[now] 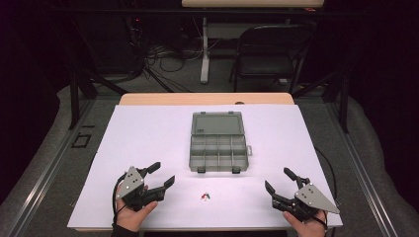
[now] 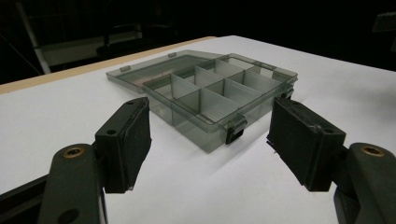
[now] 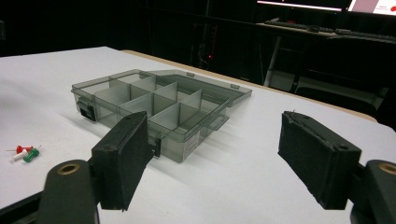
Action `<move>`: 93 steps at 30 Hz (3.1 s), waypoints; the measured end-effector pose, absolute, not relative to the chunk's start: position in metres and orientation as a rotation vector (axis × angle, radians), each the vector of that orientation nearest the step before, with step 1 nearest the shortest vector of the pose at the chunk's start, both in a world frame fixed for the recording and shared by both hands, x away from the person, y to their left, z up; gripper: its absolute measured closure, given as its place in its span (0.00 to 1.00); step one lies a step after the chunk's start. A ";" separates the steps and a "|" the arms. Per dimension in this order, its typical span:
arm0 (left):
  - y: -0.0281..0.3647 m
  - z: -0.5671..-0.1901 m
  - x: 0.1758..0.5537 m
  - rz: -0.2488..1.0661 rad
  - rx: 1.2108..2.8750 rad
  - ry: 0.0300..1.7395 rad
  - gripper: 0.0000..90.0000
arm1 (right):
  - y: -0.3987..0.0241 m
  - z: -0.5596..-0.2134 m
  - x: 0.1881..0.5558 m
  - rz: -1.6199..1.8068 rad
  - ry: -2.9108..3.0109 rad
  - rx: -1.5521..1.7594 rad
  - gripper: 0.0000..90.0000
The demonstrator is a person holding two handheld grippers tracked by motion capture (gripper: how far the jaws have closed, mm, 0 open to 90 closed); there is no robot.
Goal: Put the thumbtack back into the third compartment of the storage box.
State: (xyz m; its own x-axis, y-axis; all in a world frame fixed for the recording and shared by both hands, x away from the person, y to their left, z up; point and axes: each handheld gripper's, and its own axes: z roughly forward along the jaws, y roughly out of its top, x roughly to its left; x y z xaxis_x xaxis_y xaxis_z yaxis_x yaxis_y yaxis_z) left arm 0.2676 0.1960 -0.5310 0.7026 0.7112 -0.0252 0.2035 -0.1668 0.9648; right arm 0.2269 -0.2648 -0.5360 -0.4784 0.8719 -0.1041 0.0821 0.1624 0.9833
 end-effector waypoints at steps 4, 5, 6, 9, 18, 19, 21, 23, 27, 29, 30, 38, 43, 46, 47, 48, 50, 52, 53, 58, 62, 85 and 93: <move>0.196 -0.531 0.268 0.527 1.725 0.736 0.33 | -0.265 -0.536 0.226 1.396 1.716 0.920 0.27; 0.196 -0.531 0.268 0.523 1.724 0.739 0.33 | -0.265 -0.536 0.226 1.396 1.716 0.920 0.27; 0.196 -0.532 0.269 0.523 1.725 0.740 0.33 | -0.265 -0.536 0.226 1.396 1.716 0.920 0.27; 0.195 -0.531 0.268 0.519 1.732 0.747 0.33 | -0.266 -0.536 0.226 1.401 1.716 0.923 0.27; 0.186 -0.523 0.271 0.426 1.760 0.817 0.40 | -0.263 -0.536 0.225 1.409 1.733 0.908 0.26; 0.184 -0.522 0.271 0.416 1.769 0.819 0.40 | -0.263 -0.536 0.225 1.409 1.733 0.908 0.26; 0.177 -0.518 0.272 0.410 1.790 0.814 0.40 | -0.263 -0.536 0.225 1.407 1.736 0.913 0.26; 0.171 -0.514 0.272 0.397 1.801 0.829 0.40 | -0.263 -0.536 0.224 1.411 1.732 0.921 0.25; 0.158 -0.507 0.275 0.378 1.807 0.828 0.40 | -0.263 -0.536 0.223 1.406 1.733 0.927 0.24; 0.152 -0.505 0.276 0.365 1.818 0.830 0.42 | -0.263 -0.535 0.223 1.404 1.734 0.931 0.22; 0.149 -0.505 0.277 0.362 1.828 0.827 0.43 | -0.263 -0.535 0.223 1.406 1.732 0.936 0.22; 0.136 -0.510 0.280 0.324 1.865 0.833 0.44 | -0.262 -0.535 0.224 1.404 1.738 0.938 0.22; 0.132 -0.518 0.279 0.308 1.898 0.853 0.47 | -0.264 -0.535 0.223 1.403 1.736 0.943 0.22; 0.130 -0.524 0.278 0.289 1.919 0.854 0.52 | -0.263 -0.535 0.224 1.401 1.741 0.942 0.22; 0.130 -0.526 0.278 0.280 1.928 0.853 0.52 | -0.263 -0.535 0.224 1.401 1.741 0.942 0.22; 0.129 -0.528 0.278 0.276 1.938 0.849 0.55 | -0.262 -0.536 0.224 1.400 1.744 0.936 0.22; 0.129 -0.531 0.277 0.260 1.955 0.853 0.58 | -0.262 -0.536 0.224 1.397 1.747 0.937 0.22; 0.127 -0.535 0.276 0.237 1.967 0.864 0.63 | -0.262 -0.536 0.223 1.394 1.750 0.935 0.22; 0.127 -0.536 0.276 0.225 1.981 0.862 0.63 | -0.262 -0.536 0.223 1.394 1.750 0.935 0.22; 0.121 -0.545 0.273 0.198 2.036 0.872 0.70 | -0.263 -0.536 0.224 1.394 1.747 0.940 0.22; 0.118 -0.548 0.271 0.182 2.045 0.874 0.75 | -0.263 -0.536 0.224 1.392 1.751 0.941 0.22; 0.098 -0.563 0.267 0.149 2.111 0.855 0.82 | -0.264 -0.536 0.225 1.394 1.746 0.944 0.22; 0.097 -0.565 0.267 0.164 2.142 0.840 0.87 | -0.264 -0.537 0.225 1.392 1.747 0.943 0.22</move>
